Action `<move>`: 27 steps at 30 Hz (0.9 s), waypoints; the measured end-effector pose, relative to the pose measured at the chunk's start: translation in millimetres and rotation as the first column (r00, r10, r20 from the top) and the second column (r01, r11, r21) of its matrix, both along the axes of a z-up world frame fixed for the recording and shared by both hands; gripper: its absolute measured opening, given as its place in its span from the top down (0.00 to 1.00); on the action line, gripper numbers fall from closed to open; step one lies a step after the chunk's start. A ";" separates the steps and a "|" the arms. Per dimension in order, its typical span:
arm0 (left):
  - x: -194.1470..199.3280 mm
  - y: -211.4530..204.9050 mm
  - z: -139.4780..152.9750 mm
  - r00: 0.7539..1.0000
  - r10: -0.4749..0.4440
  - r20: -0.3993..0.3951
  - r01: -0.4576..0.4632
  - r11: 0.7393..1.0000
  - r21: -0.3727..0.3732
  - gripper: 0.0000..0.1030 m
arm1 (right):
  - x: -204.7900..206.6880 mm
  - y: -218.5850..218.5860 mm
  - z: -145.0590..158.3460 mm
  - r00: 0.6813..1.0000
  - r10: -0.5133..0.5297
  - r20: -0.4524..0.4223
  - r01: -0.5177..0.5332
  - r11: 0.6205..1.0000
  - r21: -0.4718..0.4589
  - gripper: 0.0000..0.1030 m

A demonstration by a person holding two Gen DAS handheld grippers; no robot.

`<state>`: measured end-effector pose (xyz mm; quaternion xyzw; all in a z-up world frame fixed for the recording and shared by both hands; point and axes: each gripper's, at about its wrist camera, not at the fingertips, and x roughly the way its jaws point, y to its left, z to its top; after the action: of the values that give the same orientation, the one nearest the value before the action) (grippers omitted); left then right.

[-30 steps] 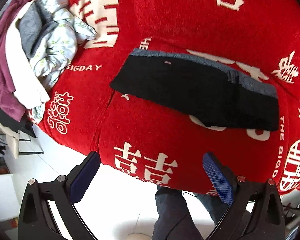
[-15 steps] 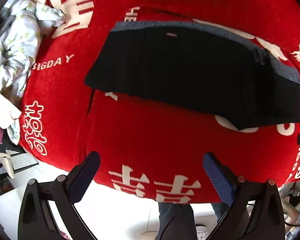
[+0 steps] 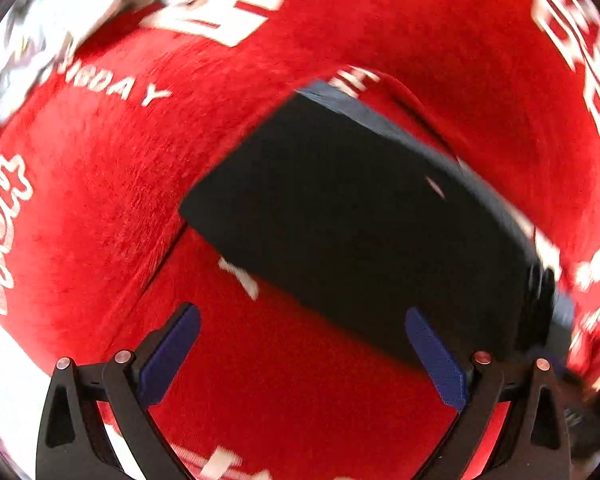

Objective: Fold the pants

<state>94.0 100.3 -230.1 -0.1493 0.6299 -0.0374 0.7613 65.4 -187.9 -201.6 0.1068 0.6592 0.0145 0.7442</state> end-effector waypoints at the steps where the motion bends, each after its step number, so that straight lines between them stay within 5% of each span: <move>1: 2.4 8.5 -7.3 1.000 0.026 -0.003 -0.027 0.998 -0.064 0.00 | 3.6 3.0 -9.1 1.000 -0.001 -0.004 0.001 1.000 0.005 0.19; 4: 5.5 23.2 -24.2 0.997 0.075 -0.007 -0.075 0.972 -0.224 0.00 | 6.2 8.3 -36.6 0.998 -0.032 -0.046 0.035 0.998 0.050 0.17; 8: 8.5 19.9 -38.2 0.998 0.068 -0.019 -0.070 0.936 -0.345 0.00 | 1.5 21.7 -39.4 1.000 0.003 -0.003 -0.003 1.000 0.024 0.07; 17: 32.0 8.1 -30.4 0.995 0.096 0.006 -0.087 0.925 -0.371 0.00 | -1.5 22.5 -41.0 0.999 0.042 -0.002 -0.042 0.999 0.014 0.06; 19: 32.2 -4.5 -3.4 0.993 0.066 0.100 -0.021 0.917 -0.398 0.00 | -1.2 22.6 -40.9 0.999 0.044 -0.001 -0.044 0.999 0.016 0.05; 22: 40.8 -28.4 8.7 0.983 -0.021 0.184 0.080 0.945 -0.318 0.00 | -1.0 24.0 -42.1 0.999 0.050 0.012 -0.050 0.998 0.023 0.04; 25: 53.6 -27.5 -23.9 0.998 0.013 0.056 0.003 0.962 -0.274 0.00 | 1.2 26.7 -40.6 0.998 0.067 0.003 -0.067 0.997 0.024 0.04; 27: 52.8 -14.0 -37.5 0.997 0.083 0.004 -0.078 0.956 -0.282 0.15 | 5.2 20.9 -33.8 0.998 0.057 -0.009 -0.056 0.997 0.056 0.04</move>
<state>146.8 86.3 -267.6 -0.2814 0.6057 -0.0969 0.7379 70.6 -167.0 -235.4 0.1089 0.6653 0.0533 0.7367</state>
